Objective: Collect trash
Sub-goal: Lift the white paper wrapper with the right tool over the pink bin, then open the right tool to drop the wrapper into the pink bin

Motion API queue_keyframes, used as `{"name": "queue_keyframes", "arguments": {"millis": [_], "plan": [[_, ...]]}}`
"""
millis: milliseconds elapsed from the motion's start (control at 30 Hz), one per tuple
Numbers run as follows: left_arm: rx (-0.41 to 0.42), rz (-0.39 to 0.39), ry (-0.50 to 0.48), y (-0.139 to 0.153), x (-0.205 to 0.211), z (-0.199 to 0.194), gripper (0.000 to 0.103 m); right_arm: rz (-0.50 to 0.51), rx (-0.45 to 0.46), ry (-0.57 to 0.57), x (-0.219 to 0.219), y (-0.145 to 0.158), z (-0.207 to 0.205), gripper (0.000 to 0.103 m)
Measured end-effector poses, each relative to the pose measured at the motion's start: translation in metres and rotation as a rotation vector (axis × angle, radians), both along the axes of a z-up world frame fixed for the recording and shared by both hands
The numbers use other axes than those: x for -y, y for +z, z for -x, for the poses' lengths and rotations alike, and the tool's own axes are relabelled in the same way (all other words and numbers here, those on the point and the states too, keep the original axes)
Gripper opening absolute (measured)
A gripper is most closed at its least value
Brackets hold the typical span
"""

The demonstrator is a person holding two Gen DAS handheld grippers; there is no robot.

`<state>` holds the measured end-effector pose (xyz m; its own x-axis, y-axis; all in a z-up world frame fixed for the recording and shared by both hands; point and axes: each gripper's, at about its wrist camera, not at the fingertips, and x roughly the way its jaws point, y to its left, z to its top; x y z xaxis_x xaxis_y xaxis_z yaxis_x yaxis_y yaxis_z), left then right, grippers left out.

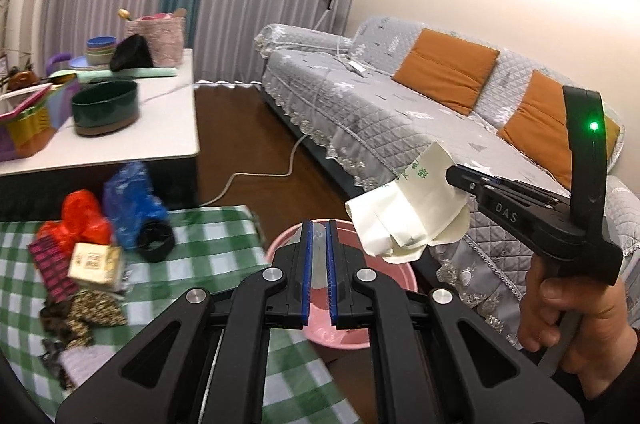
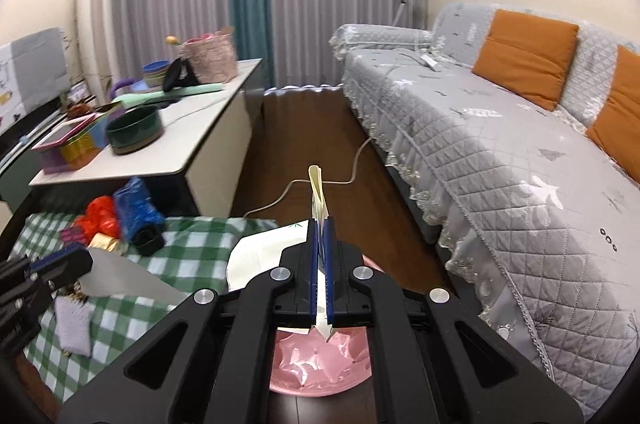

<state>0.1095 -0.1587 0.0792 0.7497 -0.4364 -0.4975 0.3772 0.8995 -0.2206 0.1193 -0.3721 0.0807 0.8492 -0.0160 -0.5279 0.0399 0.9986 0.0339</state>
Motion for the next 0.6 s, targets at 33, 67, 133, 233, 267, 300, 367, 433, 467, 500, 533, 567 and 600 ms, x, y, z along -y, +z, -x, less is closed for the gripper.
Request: {"name": "queue_keyframes", "arguments": {"millis": [33,67,133,233,267,300,367,433,467,500,533,567,600], "plan": [[-0.006,0.002,-0.007,-0.003,0.005,-0.004,0.006,-0.005,-0.004,-0.009,0.001,-0.002,-0.002,0.003],[-0.011,0.003,-0.013,-0.005,0.009,-0.007,0.006,-0.01,-0.01,-0.018,0.004,-0.004,-0.004,0.003],[-0.022,0.0,-0.027,-0.011,0.018,-0.016,0.006,-0.019,-0.025,-0.038,0.009,-0.009,-0.011,0.003],[-0.035,-0.02,-0.045,-0.019,0.029,-0.028,0.006,-0.027,-0.032,-0.047,0.012,-0.014,-0.018,0.003],[-0.04,-0.026,-0.048,-0.022,0.032,-0.032,0.006,-0.027,-0.033,-0.049,0.012,-0.015,-0.02,0.003],[-0.048,-0.033,-0.052,-0.025,0.035,-0.038,0.006,-0.026,-0.037,-0.052,0.013,-0.017,-0.022,0.003],[-0.054,-0.043,-0.055,-0.029,0.039,-0.044,0.006,-0.029,-0.042,-0.057,0.014,-0.02,-0.026,0.003],[-0.059,-0.05,-0.058,-0.032,0.042,-0.051,0.006,-0.036,-0.047,-0.062,0.016,-0.022,-0.03,0.003],[-0.063,-0.053,-0.058,-0.033,0.044,-0.053,0.006,-0.037,-0.048,-0.063,0.017,-0.023,-0.031,0.003],[-0.067,-0.055,-0.059,-0.034,0.045,-0.056,0.006,-0.039,-0.051,-0.062,0.018,-0.024,-0.032,0.003],[-0.07,-0.057,-0.062,-0.036,0.047,-0.058,0.006,-0.04,-0.053,-0.063,0.018,-0.025,-0.033,0.003],[-0.072,-0.059,-0.063,-0.036,0.048,-0.059,0.006,-0.041,-0.054,-0.063,0.018,-0.025,-0.034,0.003],[-0.076,-0.062,-0.067,-0.037,0.05,-0.061,0.006,-0.044,-0.056,-0.063,0.019,-0.026,-0.035,0.003]]}}
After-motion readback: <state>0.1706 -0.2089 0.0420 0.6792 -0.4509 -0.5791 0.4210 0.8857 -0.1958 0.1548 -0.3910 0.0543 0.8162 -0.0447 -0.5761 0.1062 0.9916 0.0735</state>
